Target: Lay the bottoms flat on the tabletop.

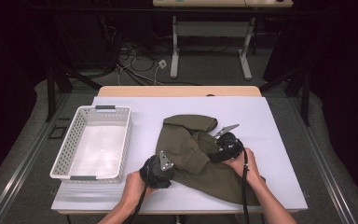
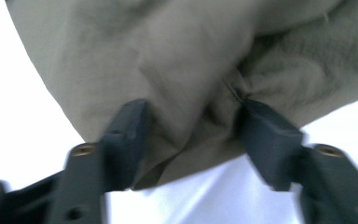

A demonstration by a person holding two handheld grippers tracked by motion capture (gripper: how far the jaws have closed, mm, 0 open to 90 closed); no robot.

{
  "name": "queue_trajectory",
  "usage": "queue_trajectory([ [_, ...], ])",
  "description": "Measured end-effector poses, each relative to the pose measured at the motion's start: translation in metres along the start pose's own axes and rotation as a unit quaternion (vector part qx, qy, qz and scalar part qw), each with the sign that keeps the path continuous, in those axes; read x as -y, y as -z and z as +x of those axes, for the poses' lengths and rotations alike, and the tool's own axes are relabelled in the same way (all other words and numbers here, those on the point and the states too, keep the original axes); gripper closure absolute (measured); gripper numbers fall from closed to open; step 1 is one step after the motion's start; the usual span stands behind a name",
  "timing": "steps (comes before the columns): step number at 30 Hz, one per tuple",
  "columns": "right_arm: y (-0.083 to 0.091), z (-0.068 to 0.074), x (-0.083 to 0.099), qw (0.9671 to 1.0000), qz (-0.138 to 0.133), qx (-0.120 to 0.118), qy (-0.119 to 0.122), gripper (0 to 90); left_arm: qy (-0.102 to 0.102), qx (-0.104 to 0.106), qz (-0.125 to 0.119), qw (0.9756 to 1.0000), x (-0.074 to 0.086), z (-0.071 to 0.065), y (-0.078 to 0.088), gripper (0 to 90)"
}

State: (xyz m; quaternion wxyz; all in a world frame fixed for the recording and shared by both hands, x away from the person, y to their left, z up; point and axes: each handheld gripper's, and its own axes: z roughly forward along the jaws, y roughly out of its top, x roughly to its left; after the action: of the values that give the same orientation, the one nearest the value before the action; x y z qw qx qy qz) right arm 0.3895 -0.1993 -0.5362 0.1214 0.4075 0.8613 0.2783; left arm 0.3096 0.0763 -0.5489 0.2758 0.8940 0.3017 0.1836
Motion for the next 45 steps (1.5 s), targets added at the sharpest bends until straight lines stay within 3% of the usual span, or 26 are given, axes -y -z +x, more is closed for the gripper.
queue_trajectory([
  [4, 0.0, -0.003, 0.002, 0.9999, -0.001, 0.015, 0.005, 50.3, 0.014, 0.018, -0.025, 0.9994, 0.003, 0.002, -0.004, 67.5],
  [8, 0.001, -0.003, 0.004, 0.9999, 0.002, 0.011, -0.01, 61.2, -0.003, 0.012, -0.026, 0.9996, 0.002, -0.003, -0.006, 85.0],
  [9, 0.0, -0.003, 0.005, 0.9999, -0.004, 0.01, -0.009, 65.7, -0.006, 0.01, -0.027, 0.9996, 0.002, -0.003, -0.006, 86.5],
  [10, 0.001, -0.004, 0.005, 0.9999, -0.005, -0.007, -0.012, 79.4, -0.005, 0.01, -0.028, 0.9995, 0.002, -0.003, -0.007, 87.9],
  [11, 0.0, -0.004, 0.007, 0.9998, -0.007, -0.019, -0.004, 80.4, -0.006, 0.01, -0.029, 0.9995, 0.001, -0.002, -0.007, 88.4],
  [12, 0.0, -0.001, 0.007, 0.9999, -0.009, -0.012, 0.001, 84.5, -0.006, 0.008, -0.029, 0.9995, 0.001, -0.002, -0.007, 88.7],
  [15, 0.003, 0.003, 0.005, 0.9999, 0.008, -0.013, -0.002, 87.0, -0.006, 0.003, -0.029, 0.9995, -0.001, 0.001, -0.01, 89.2],
  [17, 0.001, 0.004, 0.006, 0.9997, -0.015, -0.018, 0.001, 87.7, -0.005, 0.0, -0.03, 0.9995, -0.003, 0.003, -0.011, 89.2],
  [19, 0.006, 0.004, 0.006, 0.9998, 0.006, -0.016, 0.004, 87.9, -0.004, -0.003, -0.03, 0.9996, -0.005, 0.005, -0.012, 89.2],
  [22, 0.008, 0.005, 0.008, 0.9997, -0.001, -0.026, 0.002, 88.0, -0.004, -0.007, -0.031, 0.9995, -0.006, 0.008, -0.012, 89.1],
  [24, 0.011, 0.007, 0.008, 0.9994, 0.015, -0.03, 0.0, 88.0, -0.003, -0.015, -0.033, 0.9993, -0.007, 0.012, -0.012, 89.2],
  [26, 0.01, 0.008, 0.009, 0.9994, 0.007, -0.035, 0.004, 88.1, 0.002, -0.023, -0.035, 0.9991, -0.008, 0.016, -0.012, 89.2],
  [28, 0.01, 0.011, 0.01, 0.9985, -0.004, -0.055, -0.002, 88.1, 0.004, -0.031, -0.038, 0.9988, -0.009, 0.021, -0.012, 89.1],
  [29, 0.012, 0.012, 0.009, 0.9983, 0.011, -0.058, 0.007, 88.1, 0.008, -0.034, -0.037, 0.9987, -0.01, 0.023, -0.012, 89.1],
  [31, 0.014, 0.016, 0.008, 0.9971, 0.02, -0.074, 0.003, 88.1, 0.015, -0.04, -0.039, 0.9983, -0.01, 0.026, -0.013, 88.9],
  [34, 0.013, 0.024, 0.007, 0.9974, 0.026, -0.065, 0.017, 87.2, 0.023, -0.039, -0.04, 0.9982, -0.009, 0.026, -0.016, 88.1],
  [36, 0.013, 0.024, 0.006, 0.998, 0.024, -0.057, 0.016, 78.6, 0.022, -0.036, -0.035, 0.9985, -0.009, 0.025, -0.016, 85.8],
  [38, 0.015, 0.021, 0.006, 0.9986, 0.018, -0.044, 0.024, 68.2, 0.016, -0.035, -0.034, 0.9987, -0.009, 0.023, -0.013, 81.0],
  [43, 0.026, 0.016, 0.004, 0.9993, -0.011, -0.017, 0.033, 46.6, 0.02, -0.029, -0.029, 0.999, -0.009, 0.017, -0.006, 49.8],
  [45, 0.028, 0.014, 0.002, 0.9992, -0.017, -0.011, 0.035, 40.1, 0.019, -0.019, -0.023, 0.9994, -0.008, 0.013, -0.003, 41.6],
])
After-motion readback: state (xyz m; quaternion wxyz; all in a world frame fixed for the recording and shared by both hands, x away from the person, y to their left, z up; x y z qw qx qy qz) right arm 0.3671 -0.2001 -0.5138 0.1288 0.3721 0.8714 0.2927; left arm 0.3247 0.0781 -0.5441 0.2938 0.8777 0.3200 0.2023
